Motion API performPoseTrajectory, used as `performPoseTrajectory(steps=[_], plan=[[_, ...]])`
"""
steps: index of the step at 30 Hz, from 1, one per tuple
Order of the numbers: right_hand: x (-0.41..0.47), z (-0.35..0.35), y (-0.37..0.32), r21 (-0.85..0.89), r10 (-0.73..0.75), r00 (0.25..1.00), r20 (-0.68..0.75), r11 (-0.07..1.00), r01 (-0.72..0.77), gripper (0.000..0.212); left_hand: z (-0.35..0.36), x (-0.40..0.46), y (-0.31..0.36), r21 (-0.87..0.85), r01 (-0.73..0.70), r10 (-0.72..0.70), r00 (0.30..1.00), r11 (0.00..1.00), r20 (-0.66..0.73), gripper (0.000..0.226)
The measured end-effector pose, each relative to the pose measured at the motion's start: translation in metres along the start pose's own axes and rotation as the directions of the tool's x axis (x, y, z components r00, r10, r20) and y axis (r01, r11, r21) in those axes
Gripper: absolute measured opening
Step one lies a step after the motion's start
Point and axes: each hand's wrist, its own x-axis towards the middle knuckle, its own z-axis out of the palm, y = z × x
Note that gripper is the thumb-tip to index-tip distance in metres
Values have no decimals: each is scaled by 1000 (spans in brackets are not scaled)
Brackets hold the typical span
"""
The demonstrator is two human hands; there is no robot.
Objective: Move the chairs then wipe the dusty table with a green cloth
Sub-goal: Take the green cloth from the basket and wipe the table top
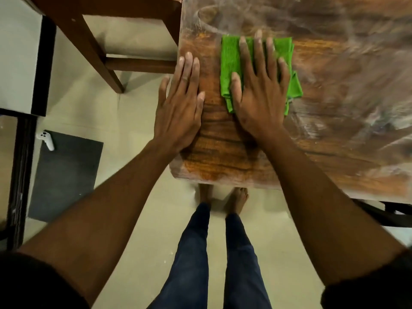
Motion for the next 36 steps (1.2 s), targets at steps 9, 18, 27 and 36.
performPoseTrajectory(steps=[9,18,27,36], plan=[[-149,-13,-55,93,61,979,193,992,-80,67,5,3,0,-311,27,-44,998,950,-48,53],[-163,-2,-69,169,-144,975,170,979,115,67,-7,8,5,-332,51,-65,997,942,-32,53],[-80,-13,60,7,87,995,49,996,-87,69,23,7,77,49,-62,59,997,997,50,65],[-58,-19,75,-14,40,999,35,999,-40,64,25,6,80,128,-60,53,997,990,56,66]])
